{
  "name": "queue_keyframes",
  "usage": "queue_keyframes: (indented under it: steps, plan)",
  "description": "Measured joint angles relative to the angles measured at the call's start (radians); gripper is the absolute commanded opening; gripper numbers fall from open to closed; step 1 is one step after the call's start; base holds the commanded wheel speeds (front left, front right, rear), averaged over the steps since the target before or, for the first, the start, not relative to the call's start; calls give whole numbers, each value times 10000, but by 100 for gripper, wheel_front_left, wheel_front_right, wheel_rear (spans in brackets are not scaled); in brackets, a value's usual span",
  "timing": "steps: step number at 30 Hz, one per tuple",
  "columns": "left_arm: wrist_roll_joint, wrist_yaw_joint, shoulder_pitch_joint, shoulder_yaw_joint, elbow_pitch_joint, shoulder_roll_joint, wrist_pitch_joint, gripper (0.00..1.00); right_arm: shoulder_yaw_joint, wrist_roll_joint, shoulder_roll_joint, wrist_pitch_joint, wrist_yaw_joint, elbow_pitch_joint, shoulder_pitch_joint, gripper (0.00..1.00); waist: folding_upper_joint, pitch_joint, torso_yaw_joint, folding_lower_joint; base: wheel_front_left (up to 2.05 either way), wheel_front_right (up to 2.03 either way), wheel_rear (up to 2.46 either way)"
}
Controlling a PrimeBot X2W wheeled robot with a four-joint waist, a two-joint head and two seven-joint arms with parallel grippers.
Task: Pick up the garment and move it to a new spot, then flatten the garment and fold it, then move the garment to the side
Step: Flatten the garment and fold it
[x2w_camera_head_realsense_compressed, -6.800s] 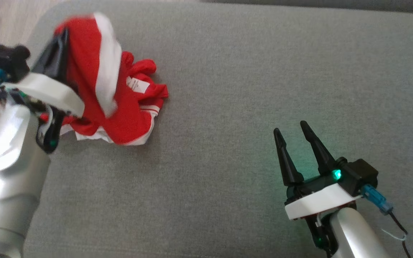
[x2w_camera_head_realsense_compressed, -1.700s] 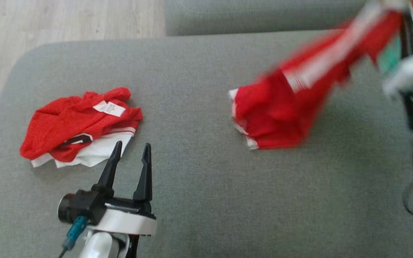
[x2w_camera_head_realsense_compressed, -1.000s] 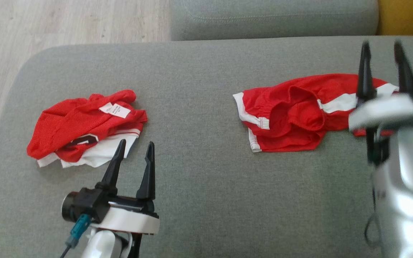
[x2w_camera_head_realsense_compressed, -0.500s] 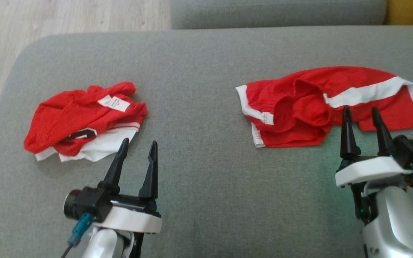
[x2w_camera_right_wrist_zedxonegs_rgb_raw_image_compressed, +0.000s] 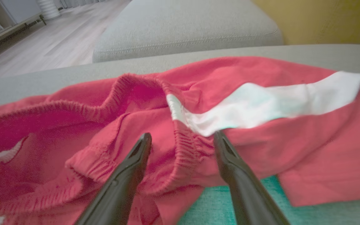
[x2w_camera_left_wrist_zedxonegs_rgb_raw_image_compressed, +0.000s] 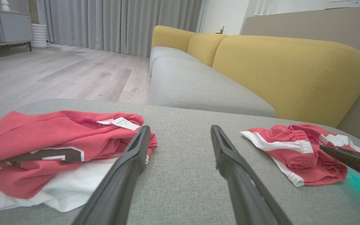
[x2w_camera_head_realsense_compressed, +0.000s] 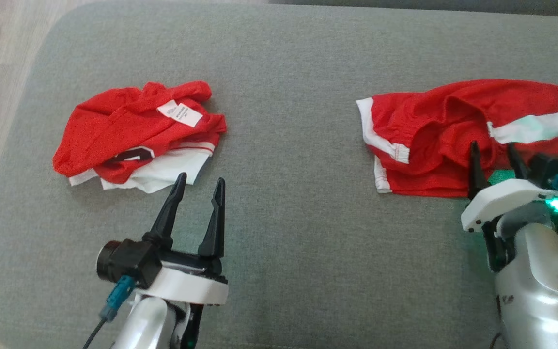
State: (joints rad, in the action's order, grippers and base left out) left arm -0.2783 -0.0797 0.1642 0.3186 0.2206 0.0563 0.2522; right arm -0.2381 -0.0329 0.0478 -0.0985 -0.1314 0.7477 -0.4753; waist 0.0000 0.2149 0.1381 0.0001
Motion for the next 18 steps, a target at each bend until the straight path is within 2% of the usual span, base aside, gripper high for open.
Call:
queue_keyframes:
  steps: [1,2,3,4,10,18]
  plan:
    - [0,-2,3,0,8,0,0,100,-54,-90,0,31,0,209,-102,100,0,37,38,0,0,0,0]
    - [2,-2,4,0,19,-2,0,100,-94,-161,0,19,0,374,-187,71,0,65,69,0,0,0,0]
    - [2,-2,4,0,19,-2,0,100,-94,-161,0,19,0,374,-187,28,0,65,69,0,0,0,0]
    - [2,-4,12,0,33,-2,0,100,-144,-217,-2,10,0,533,-284,0,0,85,93,0,0,0,0]
    - [2,-10,163,4,71,-23,0,100,-291,-211,4,-1001,0,1012,-911,0,0,28,47,0,0,0,0]
    - [40,4,142,-12,153,-36,0,100,-725,-318,8,-1216,0,792,-2253,0,0,-424,-70,-1,0,0,0]
